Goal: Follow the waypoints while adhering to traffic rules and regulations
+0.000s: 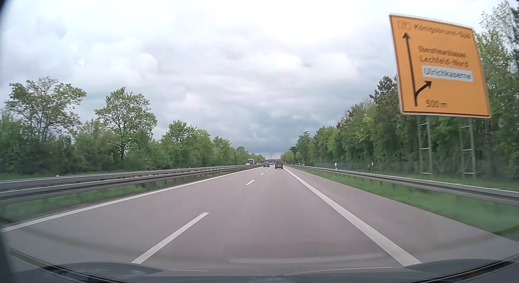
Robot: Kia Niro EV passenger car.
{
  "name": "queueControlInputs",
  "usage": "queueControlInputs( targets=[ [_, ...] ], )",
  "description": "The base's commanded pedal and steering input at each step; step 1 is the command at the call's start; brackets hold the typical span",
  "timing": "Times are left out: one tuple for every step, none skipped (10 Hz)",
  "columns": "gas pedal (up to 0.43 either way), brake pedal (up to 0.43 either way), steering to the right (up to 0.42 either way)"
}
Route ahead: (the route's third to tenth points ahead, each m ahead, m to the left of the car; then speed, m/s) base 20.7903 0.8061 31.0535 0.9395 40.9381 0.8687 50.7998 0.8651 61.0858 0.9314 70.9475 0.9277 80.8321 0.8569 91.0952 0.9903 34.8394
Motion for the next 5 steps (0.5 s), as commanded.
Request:
queueControlInputs(
  targets=[
    [0.370, 0.012, 0.000],
    [0.378, 0.012, -0.001],
    [0.378, 0.012, -0.001],
    [0.398, 0.012, -0.001],
    [0.409, 0.012, -0.001]
  ],
)
